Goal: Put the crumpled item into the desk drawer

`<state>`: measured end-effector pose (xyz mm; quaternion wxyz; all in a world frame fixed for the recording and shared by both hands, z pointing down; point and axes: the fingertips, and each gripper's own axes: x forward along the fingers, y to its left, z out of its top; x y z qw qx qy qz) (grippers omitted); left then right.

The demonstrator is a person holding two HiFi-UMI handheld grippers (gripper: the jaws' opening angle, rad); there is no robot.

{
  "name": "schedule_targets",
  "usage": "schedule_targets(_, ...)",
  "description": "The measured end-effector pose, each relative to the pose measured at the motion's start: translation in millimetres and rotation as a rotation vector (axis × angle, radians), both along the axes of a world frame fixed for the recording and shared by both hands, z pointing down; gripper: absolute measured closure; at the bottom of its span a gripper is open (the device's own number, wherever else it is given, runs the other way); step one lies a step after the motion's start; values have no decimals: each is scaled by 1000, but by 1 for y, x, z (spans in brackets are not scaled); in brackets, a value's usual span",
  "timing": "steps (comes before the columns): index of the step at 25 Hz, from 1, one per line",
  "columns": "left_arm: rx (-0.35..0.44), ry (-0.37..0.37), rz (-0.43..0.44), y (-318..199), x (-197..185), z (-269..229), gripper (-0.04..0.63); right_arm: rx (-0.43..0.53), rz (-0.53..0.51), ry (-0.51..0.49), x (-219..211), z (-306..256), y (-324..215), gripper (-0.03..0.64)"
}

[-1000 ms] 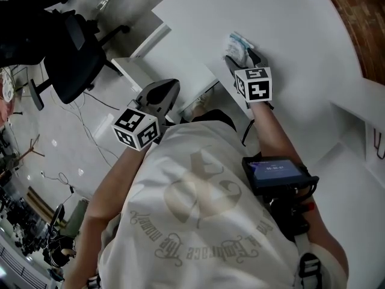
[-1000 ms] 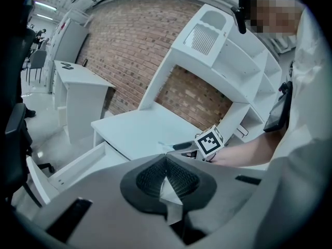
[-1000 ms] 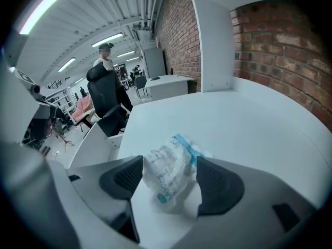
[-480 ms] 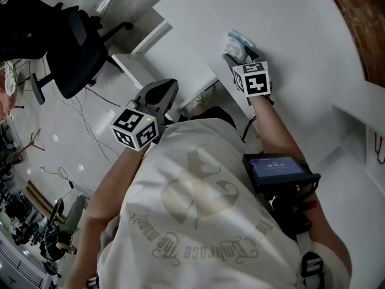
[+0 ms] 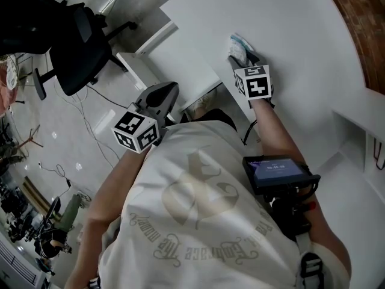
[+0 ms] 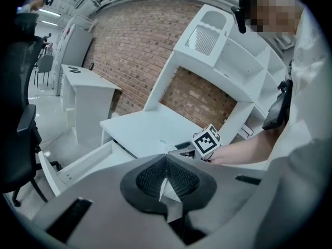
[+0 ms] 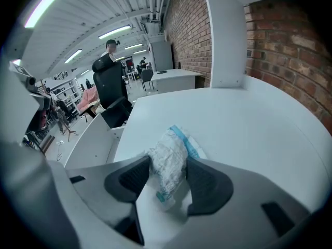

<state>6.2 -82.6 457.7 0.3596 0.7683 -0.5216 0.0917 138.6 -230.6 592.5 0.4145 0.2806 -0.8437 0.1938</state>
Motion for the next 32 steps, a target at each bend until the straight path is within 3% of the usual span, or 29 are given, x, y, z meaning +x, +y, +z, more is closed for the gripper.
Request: schedule_targets(32, 47, -23, -31, 22, -13, 3, 575, 87, 7, -55, 0, -19, 20, 385)
